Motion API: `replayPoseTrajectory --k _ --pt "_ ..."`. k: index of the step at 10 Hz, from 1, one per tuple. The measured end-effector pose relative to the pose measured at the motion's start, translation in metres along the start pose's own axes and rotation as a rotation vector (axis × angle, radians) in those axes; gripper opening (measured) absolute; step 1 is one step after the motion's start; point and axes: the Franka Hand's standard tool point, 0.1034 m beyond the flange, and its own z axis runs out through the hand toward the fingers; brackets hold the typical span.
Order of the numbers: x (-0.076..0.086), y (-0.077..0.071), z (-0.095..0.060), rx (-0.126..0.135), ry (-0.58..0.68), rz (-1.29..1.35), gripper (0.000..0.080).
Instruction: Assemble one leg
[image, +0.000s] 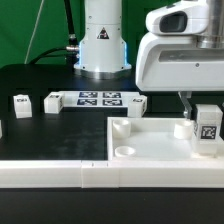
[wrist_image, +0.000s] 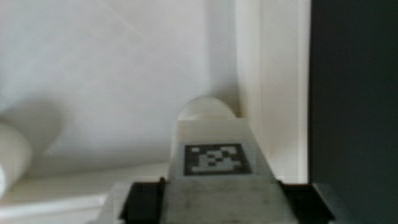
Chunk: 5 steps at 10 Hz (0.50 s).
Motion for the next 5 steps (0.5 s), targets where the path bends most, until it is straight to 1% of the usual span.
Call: replayPoseTrajectory --k 1,3,5 --pt "-0.0008 -0.0009 0.0003 0.005 0.013 0.132 0.0291" --pt "-0.0007 -0.0023 0.0007 0.005 0.028 0.364 0.0291" --pt "0.0001 -0.0032 0.001 0.015 0.03 0.599 0.0292"
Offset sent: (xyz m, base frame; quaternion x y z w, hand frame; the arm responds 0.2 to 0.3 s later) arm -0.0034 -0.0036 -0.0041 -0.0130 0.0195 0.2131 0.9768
